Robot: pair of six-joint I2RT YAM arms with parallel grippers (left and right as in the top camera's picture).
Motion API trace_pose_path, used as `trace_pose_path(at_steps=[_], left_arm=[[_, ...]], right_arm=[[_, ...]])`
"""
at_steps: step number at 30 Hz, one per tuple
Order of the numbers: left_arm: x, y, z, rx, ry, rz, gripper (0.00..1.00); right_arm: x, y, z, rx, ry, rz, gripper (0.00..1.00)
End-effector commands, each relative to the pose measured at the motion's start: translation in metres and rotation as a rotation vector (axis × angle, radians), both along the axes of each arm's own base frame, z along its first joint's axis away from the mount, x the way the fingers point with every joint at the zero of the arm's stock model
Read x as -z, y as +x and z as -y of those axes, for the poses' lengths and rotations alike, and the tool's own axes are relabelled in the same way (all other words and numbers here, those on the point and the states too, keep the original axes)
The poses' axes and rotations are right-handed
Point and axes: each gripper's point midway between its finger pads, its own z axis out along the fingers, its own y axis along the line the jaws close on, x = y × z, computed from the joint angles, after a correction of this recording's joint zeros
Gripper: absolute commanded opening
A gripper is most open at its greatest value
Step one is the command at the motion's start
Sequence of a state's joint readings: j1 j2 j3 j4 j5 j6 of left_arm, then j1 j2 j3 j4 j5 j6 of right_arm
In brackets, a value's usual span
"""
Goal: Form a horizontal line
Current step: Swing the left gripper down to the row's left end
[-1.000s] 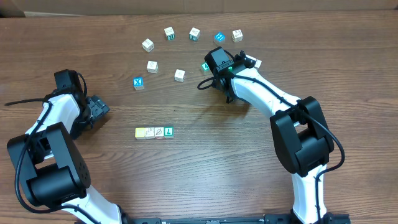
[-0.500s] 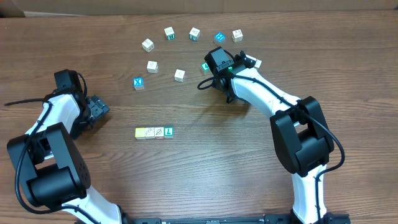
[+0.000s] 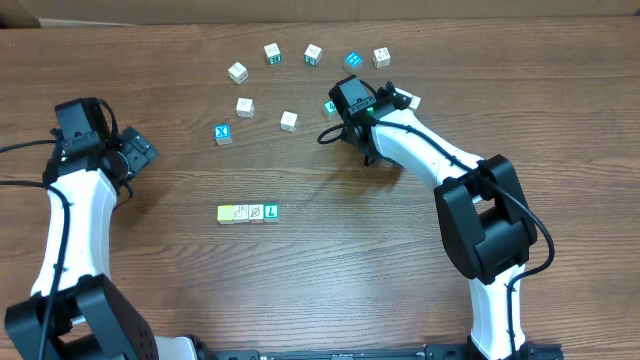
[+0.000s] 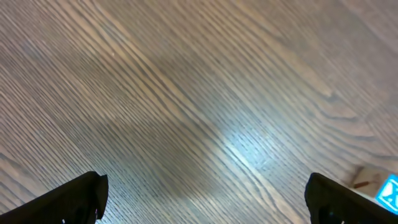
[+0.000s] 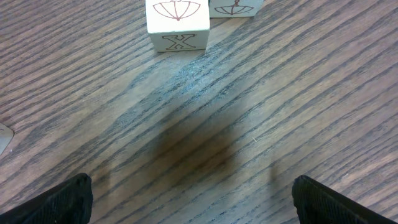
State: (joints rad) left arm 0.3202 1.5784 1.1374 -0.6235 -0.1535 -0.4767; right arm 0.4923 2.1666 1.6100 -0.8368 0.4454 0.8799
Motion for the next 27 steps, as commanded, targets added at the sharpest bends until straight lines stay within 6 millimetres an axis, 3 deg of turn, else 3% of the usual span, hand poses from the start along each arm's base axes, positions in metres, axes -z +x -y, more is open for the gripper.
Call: trace_pose_path(at_steps=[1,11,20,23,27], left_arm=[[-0.006,0.003,0.01,0.024,0.009,0.013,1.0],[-0.03,0.009,0.024,0.17,0.136,0.026,0.99],[-0.056,0.041,0.057,0.403,0.157,0.168,1.0],[-0.055,0.049,0.065,0.427,0.154,0.229,0.99],[-0.035,0.044,0.075,0.449,0.158,0.259,0.99]], right_arm=[[-0.012,0.002,0.001,0.007,0.003,0.032,1.0],[-0.012,0.002,0.001,0.007,0.003,0.032,1.0],[-0.012,0.002,0.001,0.006,0.003,0.031,1.0],[-0.012,0.002,0.001,0.007,0.003,0.032,1.0],[-0.012,0.002,0.001,0.007,0.003,0.032,1.0]])
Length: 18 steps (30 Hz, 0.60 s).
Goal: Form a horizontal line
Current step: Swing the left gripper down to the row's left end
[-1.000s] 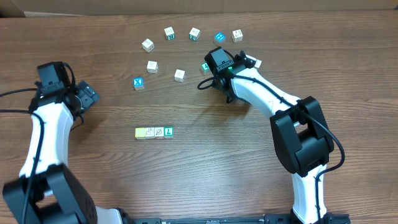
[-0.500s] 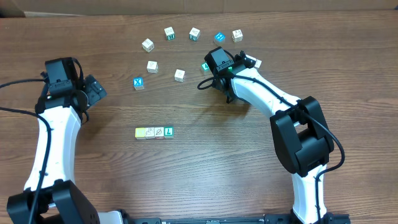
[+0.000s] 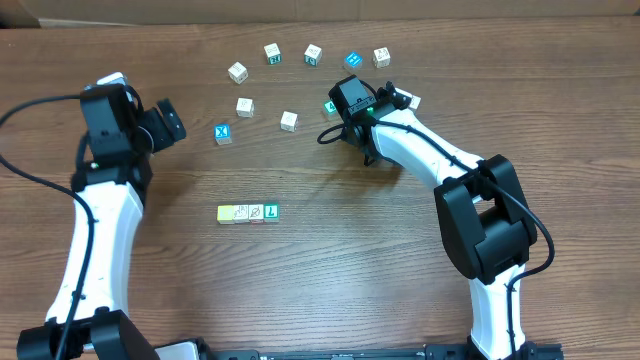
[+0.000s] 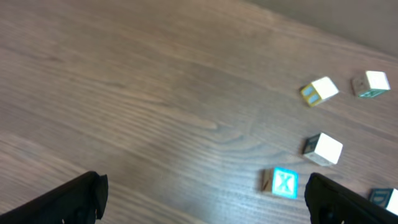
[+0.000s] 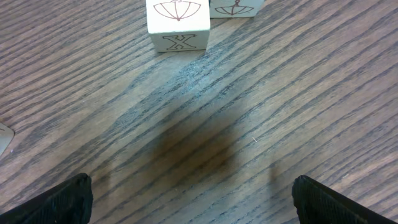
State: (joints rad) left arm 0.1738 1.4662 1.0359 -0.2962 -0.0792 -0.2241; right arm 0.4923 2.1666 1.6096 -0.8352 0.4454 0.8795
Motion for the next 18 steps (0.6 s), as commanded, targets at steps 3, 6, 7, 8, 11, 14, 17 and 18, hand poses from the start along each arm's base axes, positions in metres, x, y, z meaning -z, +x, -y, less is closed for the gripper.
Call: trace_pose_path(at_steps=[3,6,7,8,11,14,17,18], left_arm=[[0.036,-0.024,0.021,0.069,-0.002,-0.038,1.0],[0.056,-0.039,0.027,0.089,0.005,-0.062,1.0],[0.064,-0.044,0.03,0.096,0.007,-0.061,0.99],[0.066,-0.045,0.031,0.099,0.008,-0.058,1.0],[0.081,-0.056,0.041,0.144,0.036,-0.04,1.0],[0.092,-0.067,0.052,0.206,0.077,-0.032,0.99],[0.101,-0.078,0.063,0.266,0.114,-0.024,1.0],[0.104,-0.082,0.065,0.278,0.121,-0.02,1.0]], right_arm=[[-0.012,0.002,0.001,0.007,0.002,0.03,1.0],[-0.012,0.002,0.001,0.007,0.002,0.031,1.0],[-0.012,0.002,0.001,0.007,0.002,0.031,1.0],[-0.012,0.002,0.001,0.007,0.002,0.031,1.0],[-0.012,0.002,0.001,0.007,0.002,0.031,1.0],[-0.012,0.002,0.001,0.007,0.002,0.031,1.0],[-0.012,0.002,0.001,0.007,0.002,0.031,1.0],[-0.012,0.002,0.001,0.007,0.002,0.031,1.0]])
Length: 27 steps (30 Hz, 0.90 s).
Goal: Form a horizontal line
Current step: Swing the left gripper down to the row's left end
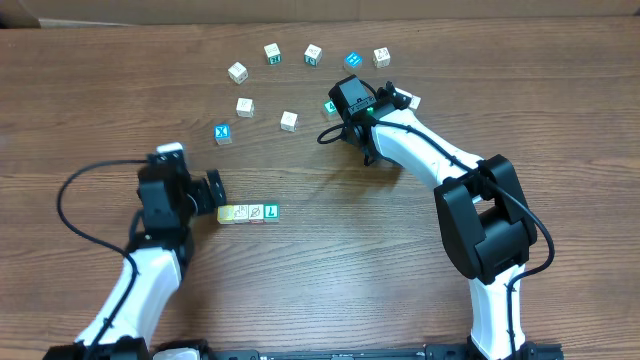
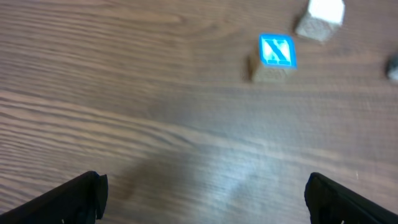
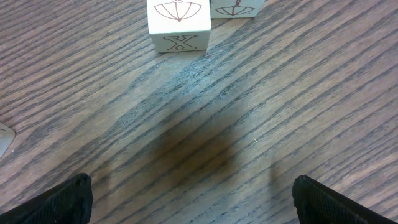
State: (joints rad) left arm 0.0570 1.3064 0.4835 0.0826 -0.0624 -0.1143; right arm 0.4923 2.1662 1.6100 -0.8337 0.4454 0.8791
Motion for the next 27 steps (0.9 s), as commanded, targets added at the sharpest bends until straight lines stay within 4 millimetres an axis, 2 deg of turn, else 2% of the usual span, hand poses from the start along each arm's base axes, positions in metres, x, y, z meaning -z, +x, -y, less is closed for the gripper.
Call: trace_pose_path(at_steps=[1,17,22,27], left_arm=[[0.006,-0.013,0.011,0.087,0.054,0.018,1.0],[0.051,-0.074,0.019,0.108,0.03,0.028,1.0],[0.047,-0.077,0.02,0.111,0.031,0.056,1.0],[0.054,-0.087,0.02,0.111,0.027,0.009,0.99]], right_arm=[[-0.012,0.001,0.002,0.007,0.001,0.029,1.0],[-0.012,0.001,0.002,0.007,0.001,0.029,1.0],[-0.012,0.001,0.002,0.007,0.001,0.029,1.0],[-0.012,0.001,0.002,0.007,0.001,0.029,1.0]])
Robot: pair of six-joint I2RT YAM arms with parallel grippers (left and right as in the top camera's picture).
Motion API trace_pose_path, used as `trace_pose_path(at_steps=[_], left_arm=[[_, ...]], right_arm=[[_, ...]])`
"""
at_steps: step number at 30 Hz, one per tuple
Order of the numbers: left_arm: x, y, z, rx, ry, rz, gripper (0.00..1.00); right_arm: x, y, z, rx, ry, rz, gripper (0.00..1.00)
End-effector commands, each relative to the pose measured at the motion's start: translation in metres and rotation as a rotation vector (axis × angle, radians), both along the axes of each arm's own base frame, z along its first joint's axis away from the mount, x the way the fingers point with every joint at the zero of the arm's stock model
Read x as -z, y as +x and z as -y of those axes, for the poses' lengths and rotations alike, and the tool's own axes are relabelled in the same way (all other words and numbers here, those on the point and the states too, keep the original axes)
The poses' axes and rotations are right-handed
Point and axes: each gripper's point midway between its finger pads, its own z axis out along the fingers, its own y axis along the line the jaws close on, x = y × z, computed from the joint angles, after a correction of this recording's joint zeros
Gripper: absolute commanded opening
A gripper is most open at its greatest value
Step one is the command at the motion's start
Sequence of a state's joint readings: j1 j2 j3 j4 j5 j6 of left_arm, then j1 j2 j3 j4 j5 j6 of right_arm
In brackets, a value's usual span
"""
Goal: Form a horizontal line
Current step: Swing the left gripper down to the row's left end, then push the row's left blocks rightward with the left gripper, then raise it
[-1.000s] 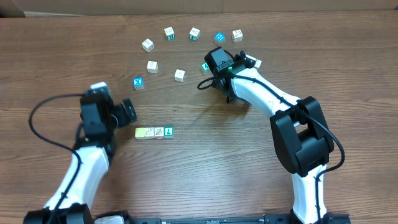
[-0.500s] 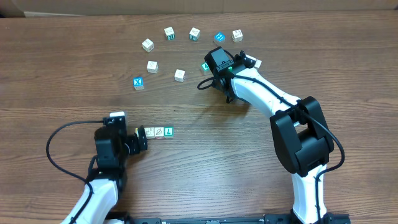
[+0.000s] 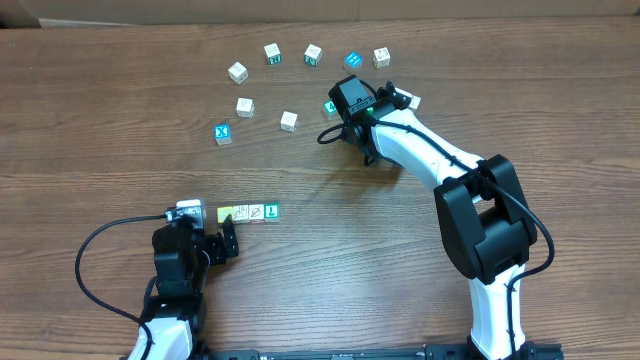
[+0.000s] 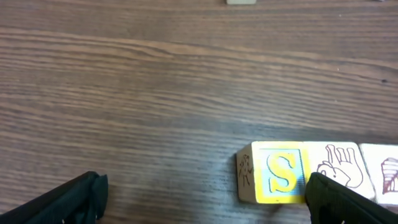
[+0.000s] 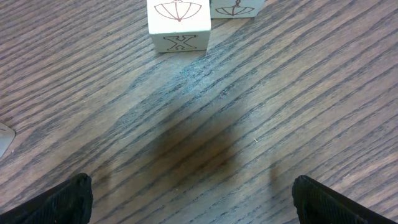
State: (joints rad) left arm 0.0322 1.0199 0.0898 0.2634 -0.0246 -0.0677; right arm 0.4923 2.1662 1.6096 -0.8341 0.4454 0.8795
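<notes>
Three letter blocks form a short row (image 3: pixel 248 212) at mid-table; its left end is a yellow S block (image 4: pixel 278 172), with a hand-picture block (image 4: pixel 336 169) beside it. My left gripper (image 3: pixel 226 242) hovers just below and left of that row, open and empty. Its right fingertip (image 4: pixel 348 199) sits close by the S block. Loose blocks lie scattered at the back, among them a blue X block (image 3: pixel 222 133). My right gripper (image 3: pixel 340 135) stands open among the scattered blocks, empty, facing a white X block (image 5: pixel 178 25).
More loose blocks lie in an arc along the back (image 3: pixel 312 54), with a teal one (image 3: pixel 330 107) beside the right wrist. The left arm's black cable (image 3: pixel 95 265) loops over the table at the front left.
My left gripper has moved from just left of the row toward the front edge and now sits below the row's left end. The right arm and all blocks are unchanged.
My left gripper was open at the far left of the table, then higher up near the blue X block, then beside the three-block row, and now below its left end. It stayed empty throughout. The right gripper stayed open and still among the scattered blocks.
</notes>
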Motion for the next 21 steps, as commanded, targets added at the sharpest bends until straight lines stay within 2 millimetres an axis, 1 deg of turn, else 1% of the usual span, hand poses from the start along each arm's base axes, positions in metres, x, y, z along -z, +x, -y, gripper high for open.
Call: trace_pose_path(at_steps=[1,4,9,14,21], left_arm=[[0.017,-0.015,0.003,0.029,0.014,-0.062,0.99],[0.014,-0.015,0.005,0.036,0.009,-0.044,0.99],[0.016,-0.019,0.006,0.02,-0.013,-0.01,1.0],[0.013,-0.017,0.005,0.019,-0.014,0.002,1.0],[0.01,-0.028,0.004,0.012,-0.003,-0.01,0.99]], right_arm=[[-0.012,0.002,0.002,0.007,0.001,0.029,1.0],[-0.012,0.002,0.002,0.007,0.002,0.029,1.0],[-0.012,0.002,0.002,0.007,0.001,0.029,1.0],[-0.012,0.002,0.002,0.007,0.002,0.029,1.0],[-0.012,0.002,0.002,0.007,0.002,0.029,1.0]])
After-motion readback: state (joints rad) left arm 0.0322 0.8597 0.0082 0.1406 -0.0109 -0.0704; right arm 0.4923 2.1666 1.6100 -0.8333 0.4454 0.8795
